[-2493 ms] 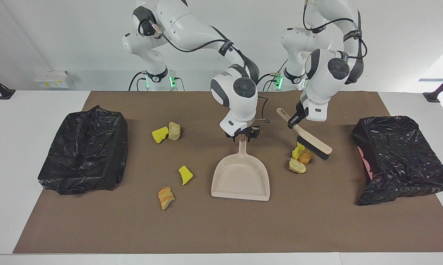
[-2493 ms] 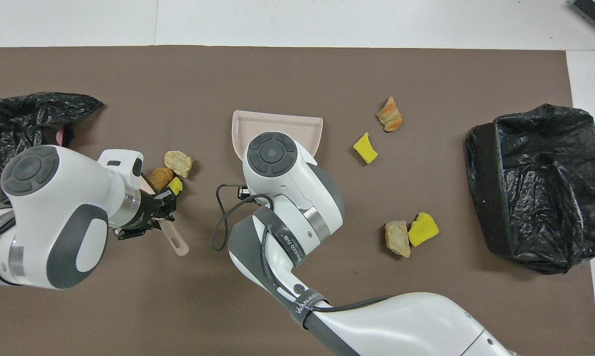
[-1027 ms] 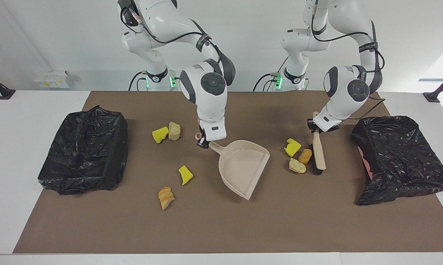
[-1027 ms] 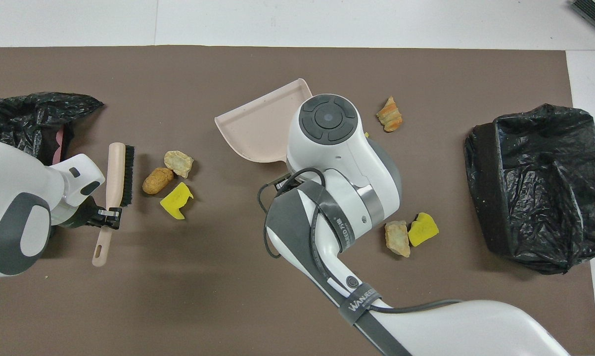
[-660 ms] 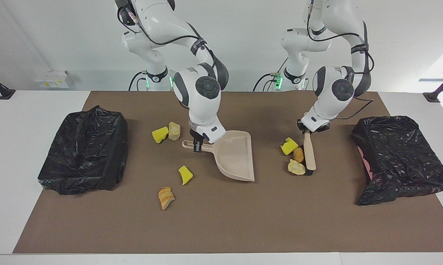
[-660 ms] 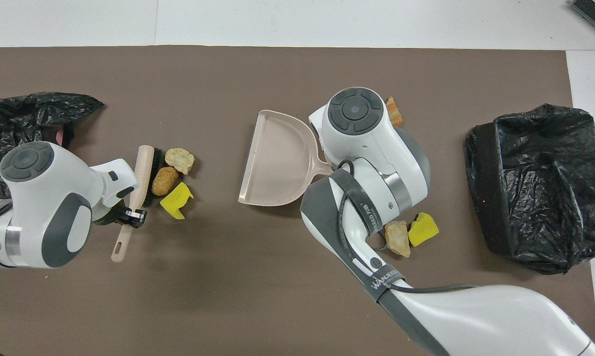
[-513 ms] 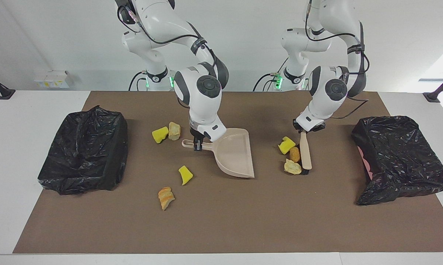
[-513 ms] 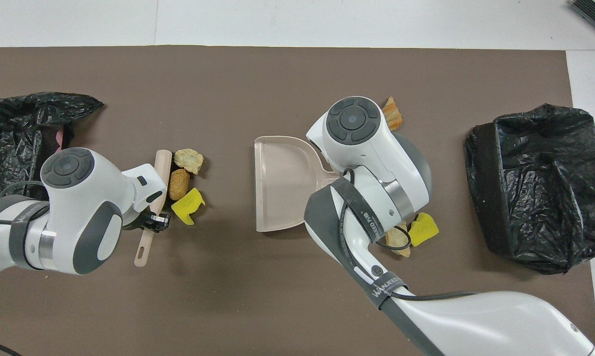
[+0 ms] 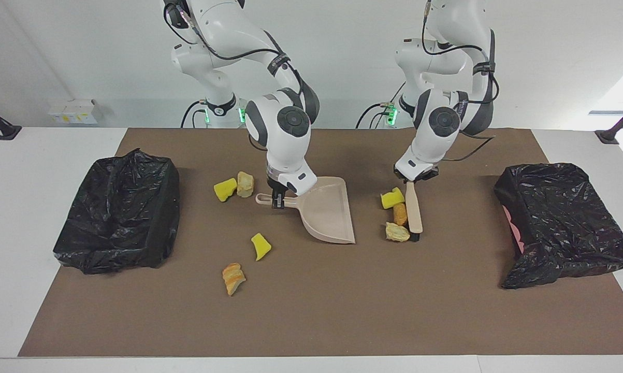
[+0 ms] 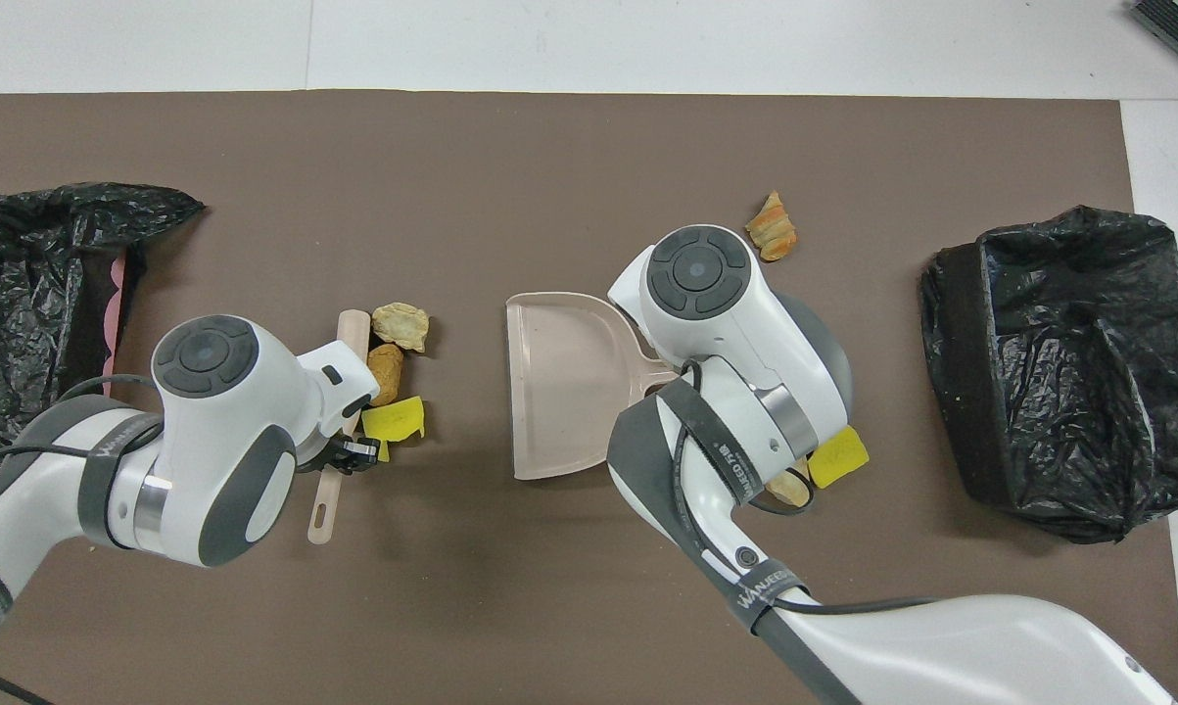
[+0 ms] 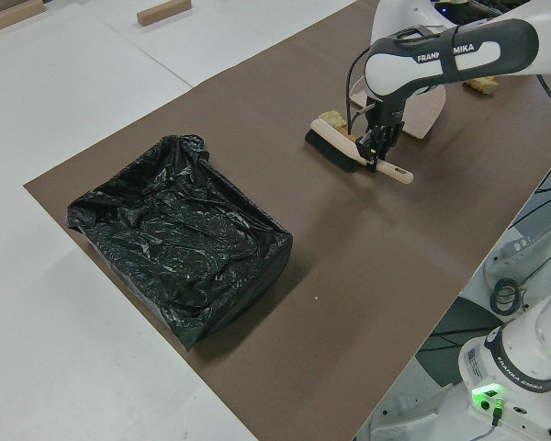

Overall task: Sweep and dump trash in bin
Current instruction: 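Sweep bread and sponge pieces into the dustpan with the left gripper's brush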

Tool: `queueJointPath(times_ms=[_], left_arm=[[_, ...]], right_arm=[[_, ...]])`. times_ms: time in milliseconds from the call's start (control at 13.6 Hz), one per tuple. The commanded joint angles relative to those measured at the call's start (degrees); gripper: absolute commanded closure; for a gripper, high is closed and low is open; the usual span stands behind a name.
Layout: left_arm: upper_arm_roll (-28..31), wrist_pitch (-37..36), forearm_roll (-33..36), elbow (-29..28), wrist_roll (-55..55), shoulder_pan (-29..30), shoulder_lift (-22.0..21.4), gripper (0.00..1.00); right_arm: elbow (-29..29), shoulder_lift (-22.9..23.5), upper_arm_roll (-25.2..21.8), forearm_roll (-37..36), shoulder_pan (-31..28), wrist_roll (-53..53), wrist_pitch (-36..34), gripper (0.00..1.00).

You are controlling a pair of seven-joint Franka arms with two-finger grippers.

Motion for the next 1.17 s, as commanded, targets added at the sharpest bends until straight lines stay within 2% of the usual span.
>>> queueJointPath(times_ms=[0, 293, 513, 807, 1100], left_arm=[[0.6, 1.3, -1.5, -2.2, -2.4, -2.8, -1.8, 1.00], [0.6, 2.7, -5.4, -2.4, -8.1, -7.4, -2.0, 1.00], [0.6, 7.7, -9.8, -2.3, -14.6, -13.1, -0.5, 1.00], [0.6, 10.6, -18.0, 2.3, -16.2, -19.8, 1.6, 1.00], [0.6, 9.4, -18.5, 7.7, -20.9, -22.5, 3.1, 1.00]], right_arm=[[-4.0, -2.4, 0.4, -1.3, -0.8, -0.7, 1.6, 1.00], [-4.2, -2.5, 0.4, -1.3, -0.7, -0.7, 1.8, 1.00], [-4.2, -2.5, 0.4, -1.3, -0.7, -0.7, 1.8, 1.00], [-4.2, -2.5, 0.4, -1.3, -0.6, -0.7, 2.2, 1.00], [-4.2, -2.5, 0.3, -1.3, -0.5, -0.8, 2.1, 1.00]])
